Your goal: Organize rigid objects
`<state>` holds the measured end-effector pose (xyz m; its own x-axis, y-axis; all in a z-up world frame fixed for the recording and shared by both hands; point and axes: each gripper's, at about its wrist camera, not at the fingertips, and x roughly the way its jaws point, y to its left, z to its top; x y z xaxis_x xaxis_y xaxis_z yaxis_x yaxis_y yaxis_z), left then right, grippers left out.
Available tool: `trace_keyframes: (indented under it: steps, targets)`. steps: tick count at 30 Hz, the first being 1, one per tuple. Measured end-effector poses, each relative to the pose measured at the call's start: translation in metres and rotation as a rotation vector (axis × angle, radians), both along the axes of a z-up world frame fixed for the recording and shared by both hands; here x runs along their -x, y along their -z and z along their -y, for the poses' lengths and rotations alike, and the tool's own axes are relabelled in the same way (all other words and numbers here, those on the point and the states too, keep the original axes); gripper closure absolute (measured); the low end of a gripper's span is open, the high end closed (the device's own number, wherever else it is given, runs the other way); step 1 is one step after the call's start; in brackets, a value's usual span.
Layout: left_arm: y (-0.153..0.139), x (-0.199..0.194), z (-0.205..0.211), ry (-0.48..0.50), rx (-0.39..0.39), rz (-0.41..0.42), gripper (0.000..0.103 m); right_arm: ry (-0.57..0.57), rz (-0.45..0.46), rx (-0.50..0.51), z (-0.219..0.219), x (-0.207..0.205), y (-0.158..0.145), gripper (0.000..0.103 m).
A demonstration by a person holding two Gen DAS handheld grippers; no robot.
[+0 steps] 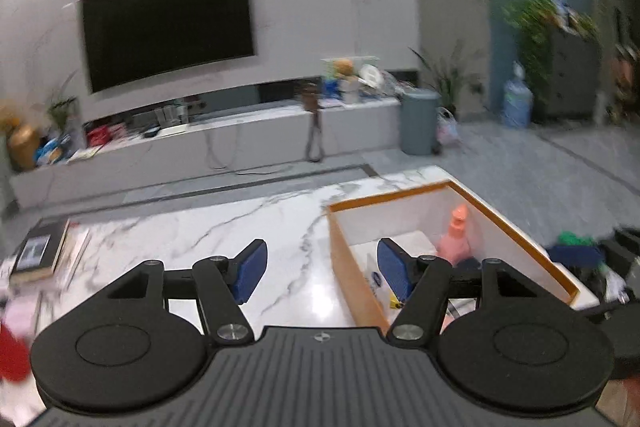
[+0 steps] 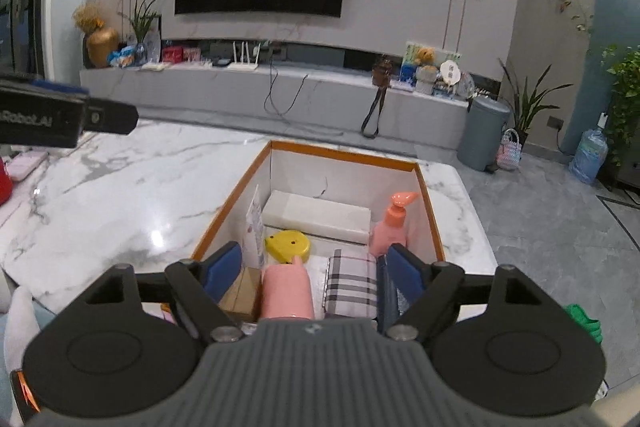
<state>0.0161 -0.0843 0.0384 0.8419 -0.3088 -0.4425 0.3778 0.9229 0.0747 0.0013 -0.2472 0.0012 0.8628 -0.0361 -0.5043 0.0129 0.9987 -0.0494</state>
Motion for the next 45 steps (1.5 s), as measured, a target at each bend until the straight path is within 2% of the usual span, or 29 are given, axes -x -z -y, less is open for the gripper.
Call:
trace_keyframes:
  steps: [3,6,9,12,16,19,29,45]
  targets:
    - [0.013,0.005,-0.011,-0.050,0.059,-0.015,0.027,0.009,0.021,0.008,-0.005,0.002,0.012,0.023]
    - [0.030,0.008,-0.017,-0.086,0.050,-0.027,0.019,0.020,0.012,0.017,-0.009,0.001,0.025,0.021]
    - [0.041,0.005,-0.020,-0.134,0.018,-0.044,0.018,0.041,0.005,-0.013,-0.006,0.000,0.038,0.019]
    - [0.051,0.003,-0.027,-0.155,0.035,-0.085,0.018,0.058,0.009,-0.001,-0.005,0.000,0.050,0.017]
    - [0.060,0.002,-0.029,-0.179,0.042,-0.134,0.018,0.077,-0.019,-0.069,0.005,-0.005,0.057,0.015]
    - [0.063,0.004,-0.028,-0.182,0.034,-0.150,0.015,0.092,-0.027,-0.102,0.011,-0.006,0.060,0.013]
    - [0.071,0.010,-0.017,-0.170,0.005,-0.201,0.014,0.091,-0.016,-0.087,0.010,-0.004,0.062,0.012]
    - [0.066,0.013,-0.016,-0.190,0.016,-0.204,0.014,0.090,-0.013,-0.087,0.010,-0.004,0.062,0.012]
